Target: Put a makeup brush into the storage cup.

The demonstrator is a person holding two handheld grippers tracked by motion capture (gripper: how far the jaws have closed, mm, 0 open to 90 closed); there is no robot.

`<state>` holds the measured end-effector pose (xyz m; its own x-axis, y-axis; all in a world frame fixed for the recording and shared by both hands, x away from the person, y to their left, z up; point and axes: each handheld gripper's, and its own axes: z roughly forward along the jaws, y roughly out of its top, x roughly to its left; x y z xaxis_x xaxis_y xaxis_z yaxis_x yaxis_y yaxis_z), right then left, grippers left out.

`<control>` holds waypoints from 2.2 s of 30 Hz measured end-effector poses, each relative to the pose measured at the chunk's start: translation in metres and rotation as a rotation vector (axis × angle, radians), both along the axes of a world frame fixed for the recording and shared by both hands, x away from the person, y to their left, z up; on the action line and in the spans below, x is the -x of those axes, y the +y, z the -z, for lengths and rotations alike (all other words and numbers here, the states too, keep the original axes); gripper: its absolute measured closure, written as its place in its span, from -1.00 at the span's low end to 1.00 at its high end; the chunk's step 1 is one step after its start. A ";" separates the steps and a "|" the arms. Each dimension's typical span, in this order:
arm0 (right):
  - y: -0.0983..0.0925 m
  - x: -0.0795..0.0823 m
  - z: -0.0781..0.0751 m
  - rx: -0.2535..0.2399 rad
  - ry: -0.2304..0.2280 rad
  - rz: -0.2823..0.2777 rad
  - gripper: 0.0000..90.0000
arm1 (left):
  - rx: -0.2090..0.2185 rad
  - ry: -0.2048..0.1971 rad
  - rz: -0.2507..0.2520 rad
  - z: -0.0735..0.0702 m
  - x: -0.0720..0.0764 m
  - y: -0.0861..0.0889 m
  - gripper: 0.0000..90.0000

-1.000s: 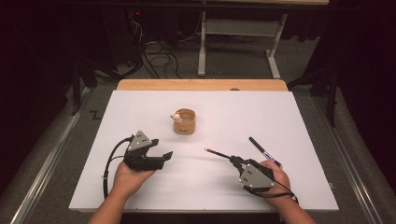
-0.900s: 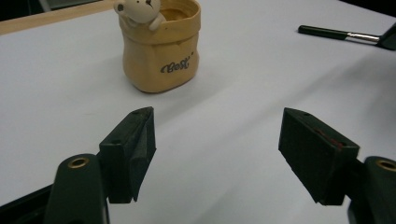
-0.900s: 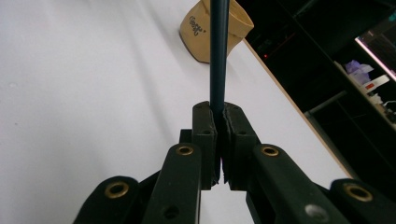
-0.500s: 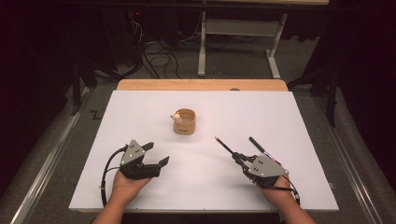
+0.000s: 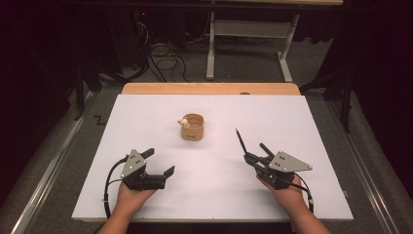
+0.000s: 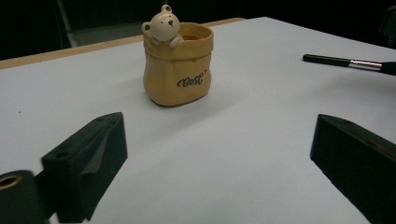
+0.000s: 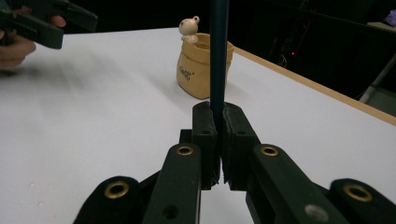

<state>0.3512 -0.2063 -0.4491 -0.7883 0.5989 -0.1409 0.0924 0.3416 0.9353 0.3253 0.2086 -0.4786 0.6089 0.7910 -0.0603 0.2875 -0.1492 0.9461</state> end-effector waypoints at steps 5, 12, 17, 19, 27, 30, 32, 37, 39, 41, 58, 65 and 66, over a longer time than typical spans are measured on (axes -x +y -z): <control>0.003 -0.005 -0.003 -0.031 -0.001 0.001 0.92 | 0.008 -0.013 -0.008 0.001 0.000 0.001 -0.99; 0.018 -0.014 -0.010 -0.088 0.010 -0.005 0.92 | 0.016 -0.024 -0.010 0.001 0.004 0.002 -0.99; 0.035 -0.022 -0.012 -0.095 0.011 -0.013 0.92 | 0.009 -0.035 0.002 0.001 0.006 0.002 -0.99; 0.042 -0.027 -0.013 -0.104 0.018 -0.012 0.92 | 0.002 -0.035 0.006 0.001 0.006 0.002 -0.99; 0.058 -0.044 -0.016 -0.103 0.025 -0.009 0.92 | 0.013 -0.040 0.012 0.000 0.008 0.003 -0.99; 0.063 -0.051 -0.017 -0.112 0.032 -0.006 0.92 | 0.024 -0.038 0.005 0.000 0.007 0.004 -0.99; 0.067 -0.056 -0.016 -0.108 0.033 -0.006 0.92 | 0.033 -0.033 0.007 0.000 0.007 0.004 -0.99; 0.080 -0.068 -0.018 -0.107 0.040 -0.010 0.92 | 0.042 -0.036 0.008 0.000 0.008 0.005 -0.99; 0.083 -0.071 -0.018 -0.104 0.039 -0.012 0.92 | 0.046 -0.038 0.007 0.000 0.008 0.005 -0.99; 0.091 -0.079 -0.018 -0.103 0.038 -0.014 0.92 | 0.059 -0.037 0.007 0.000 0.008 0.005 -0.99; 0.130 -0.114 -0.013 -0.098 0.071 -0.017 0.92 | 0.084 -0.037 0.009 0.000 0.011 0.012 -0.99; 0.143 -0.123 -0.007 -0.095 0.072 -0.020 0.92 | 0.089 -0.033 0.013 0.000 0.011 0.013 -0.99; 0.144 -0.125 -0.007 -0.097 0.074 -0.018 0.92 | 0.088 -0.032 0.015 0.001 0.012 0.013 -0.99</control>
